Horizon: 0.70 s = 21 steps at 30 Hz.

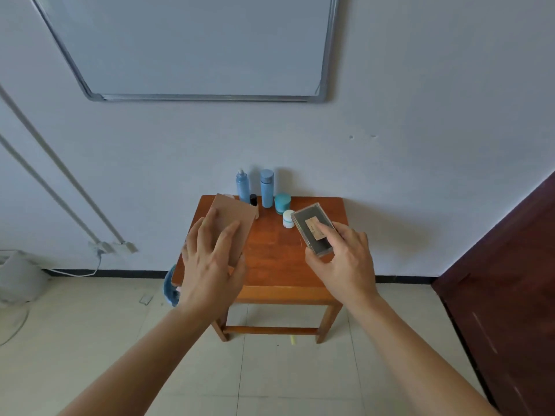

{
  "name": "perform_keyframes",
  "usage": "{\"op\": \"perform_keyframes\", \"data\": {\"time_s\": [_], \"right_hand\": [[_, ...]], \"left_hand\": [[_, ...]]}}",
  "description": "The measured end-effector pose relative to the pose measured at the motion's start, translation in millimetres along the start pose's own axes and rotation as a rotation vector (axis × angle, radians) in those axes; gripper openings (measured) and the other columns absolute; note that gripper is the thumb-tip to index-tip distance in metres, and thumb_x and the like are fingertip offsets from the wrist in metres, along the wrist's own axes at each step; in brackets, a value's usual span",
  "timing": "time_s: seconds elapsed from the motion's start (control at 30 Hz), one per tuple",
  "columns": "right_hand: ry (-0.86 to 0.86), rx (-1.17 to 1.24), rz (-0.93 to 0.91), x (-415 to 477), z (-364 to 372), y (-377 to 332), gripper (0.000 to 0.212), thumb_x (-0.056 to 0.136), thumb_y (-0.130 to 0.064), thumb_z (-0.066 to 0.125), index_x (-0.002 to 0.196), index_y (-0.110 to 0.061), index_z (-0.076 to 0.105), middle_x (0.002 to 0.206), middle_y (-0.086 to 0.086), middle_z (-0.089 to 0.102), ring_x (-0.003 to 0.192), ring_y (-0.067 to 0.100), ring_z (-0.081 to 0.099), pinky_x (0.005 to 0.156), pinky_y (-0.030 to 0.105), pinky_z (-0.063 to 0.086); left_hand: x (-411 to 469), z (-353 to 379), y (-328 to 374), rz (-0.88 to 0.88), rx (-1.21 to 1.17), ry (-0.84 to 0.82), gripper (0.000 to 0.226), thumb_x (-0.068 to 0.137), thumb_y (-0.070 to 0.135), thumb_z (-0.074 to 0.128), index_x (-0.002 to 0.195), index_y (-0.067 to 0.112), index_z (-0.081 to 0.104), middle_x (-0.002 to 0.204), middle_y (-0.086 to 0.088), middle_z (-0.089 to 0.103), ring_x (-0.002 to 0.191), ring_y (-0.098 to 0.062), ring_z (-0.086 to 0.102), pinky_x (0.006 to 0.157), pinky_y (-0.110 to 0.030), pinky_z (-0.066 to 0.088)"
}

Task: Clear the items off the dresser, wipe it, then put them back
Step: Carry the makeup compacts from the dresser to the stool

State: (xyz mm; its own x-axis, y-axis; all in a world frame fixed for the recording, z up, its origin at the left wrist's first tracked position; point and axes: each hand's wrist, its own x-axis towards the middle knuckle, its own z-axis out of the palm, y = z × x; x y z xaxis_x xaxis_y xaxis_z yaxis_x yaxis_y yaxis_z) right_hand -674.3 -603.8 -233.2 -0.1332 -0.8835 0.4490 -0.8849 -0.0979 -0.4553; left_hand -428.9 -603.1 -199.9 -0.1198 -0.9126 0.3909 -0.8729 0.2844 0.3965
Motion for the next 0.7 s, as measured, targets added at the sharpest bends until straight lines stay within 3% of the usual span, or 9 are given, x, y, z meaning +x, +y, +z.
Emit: {"op": "perform_keyframes", "data": {"time_s": [0.1,0.47,0.7], "right_hand": [[-0.028,-0.041,-0.005,38.4,22.7,12.6,0.06,0.082,-0.047,0.066,0.138,-0.031,0.051,0.128,-0.005,0.057,0.108,0.012,0.041,0.078,0.02,0.047],[-0.123,-0.216,0.244,157.4,94.3,61.7,0.06,0.087,-0.047,0.064,0.143,-0.033,0.047,0.135,0.001,0.055,0.117,0.02,0.042,0.088,0.031,0.05],[-0.163,-0.269,0.368,197.6,145.7,109.3,0.057,0.088,-0.05,0.061,0.141,-0.037,0.046,0.135,-0.001,0.054,0.118,0.021,0.043,0.09,0.032,0.048]], "left_hand": [[39.6,28.4,-15.4,-0.005,0.007,-0.05,0.056,0.087,0.026,0.066,0.139,0.021,0.045,0.156,-0.008,0.022,0.139,-0.032,0.023,0.109,-0.053,0.029],[196.8,150.6,-55.2,0.084,-0.102,-0.196,0.05,0.082,0.027,0.072,0.129,0.021,0.054,0.149,-0.007,0.038,0.131,-0.033,0.038,0.104,-0.05,0.039],[265.9,235.8,-52.6,0.14,-0.156,-0.296,0.048,0.084,0.036,0.063,0.13,0.025,0.053,0.152,-0.003,0.034,0.132,-0.03,0.036,0.102,-0.047,0.04]]}}
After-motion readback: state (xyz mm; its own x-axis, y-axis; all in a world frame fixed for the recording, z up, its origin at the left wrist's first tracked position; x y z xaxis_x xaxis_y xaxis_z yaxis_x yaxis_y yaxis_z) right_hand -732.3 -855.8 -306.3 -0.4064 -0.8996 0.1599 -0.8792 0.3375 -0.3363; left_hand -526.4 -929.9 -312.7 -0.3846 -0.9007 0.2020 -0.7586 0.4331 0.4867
